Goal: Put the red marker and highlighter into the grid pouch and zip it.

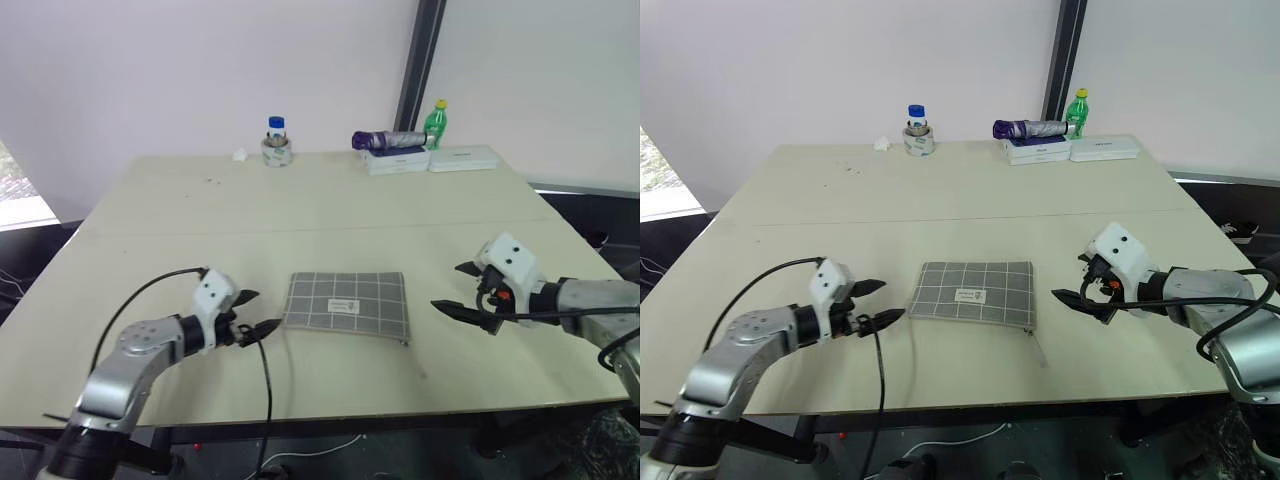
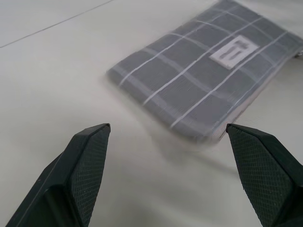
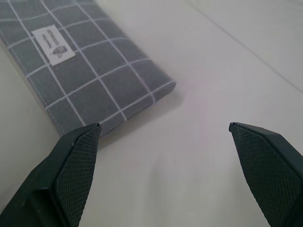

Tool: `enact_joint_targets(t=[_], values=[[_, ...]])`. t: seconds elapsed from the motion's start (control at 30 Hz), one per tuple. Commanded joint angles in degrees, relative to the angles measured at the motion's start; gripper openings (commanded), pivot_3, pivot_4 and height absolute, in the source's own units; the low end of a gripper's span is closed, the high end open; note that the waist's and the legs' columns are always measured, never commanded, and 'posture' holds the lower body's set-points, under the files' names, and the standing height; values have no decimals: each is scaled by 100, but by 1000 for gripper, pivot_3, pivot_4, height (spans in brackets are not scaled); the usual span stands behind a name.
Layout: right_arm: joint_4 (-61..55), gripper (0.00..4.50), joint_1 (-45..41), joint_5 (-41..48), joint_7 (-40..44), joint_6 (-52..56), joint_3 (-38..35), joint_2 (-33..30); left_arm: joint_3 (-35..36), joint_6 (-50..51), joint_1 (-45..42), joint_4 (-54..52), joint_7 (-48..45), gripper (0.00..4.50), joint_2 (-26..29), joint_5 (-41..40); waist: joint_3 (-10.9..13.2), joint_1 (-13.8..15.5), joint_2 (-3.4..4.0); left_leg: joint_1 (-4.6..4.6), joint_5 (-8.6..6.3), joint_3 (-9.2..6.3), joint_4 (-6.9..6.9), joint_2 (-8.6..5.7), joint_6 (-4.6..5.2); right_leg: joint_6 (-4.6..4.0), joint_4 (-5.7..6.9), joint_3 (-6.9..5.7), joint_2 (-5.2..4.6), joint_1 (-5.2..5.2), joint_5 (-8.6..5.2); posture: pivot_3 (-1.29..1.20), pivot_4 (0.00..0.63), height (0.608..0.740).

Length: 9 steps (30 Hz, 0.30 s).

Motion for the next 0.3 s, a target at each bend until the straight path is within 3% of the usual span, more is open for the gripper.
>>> enact_joint_targets(t=[0.03,0.3], values=[[220,4500,29,103,65,-367,-390,153,726,-50,206,-192,237,4112,178,-121,1,6,-1,0,0,0,1,0,0,-3,-1,0,-2,2,-2,0,150,740],[721,4500,84,192,138,-748,-457,473,1394,-27,699,-396,564,4112,140,-297,1,3,-1,-1,-1,7,-3,-5,1,2,-8,1,-22,0,1,0,150,740]])
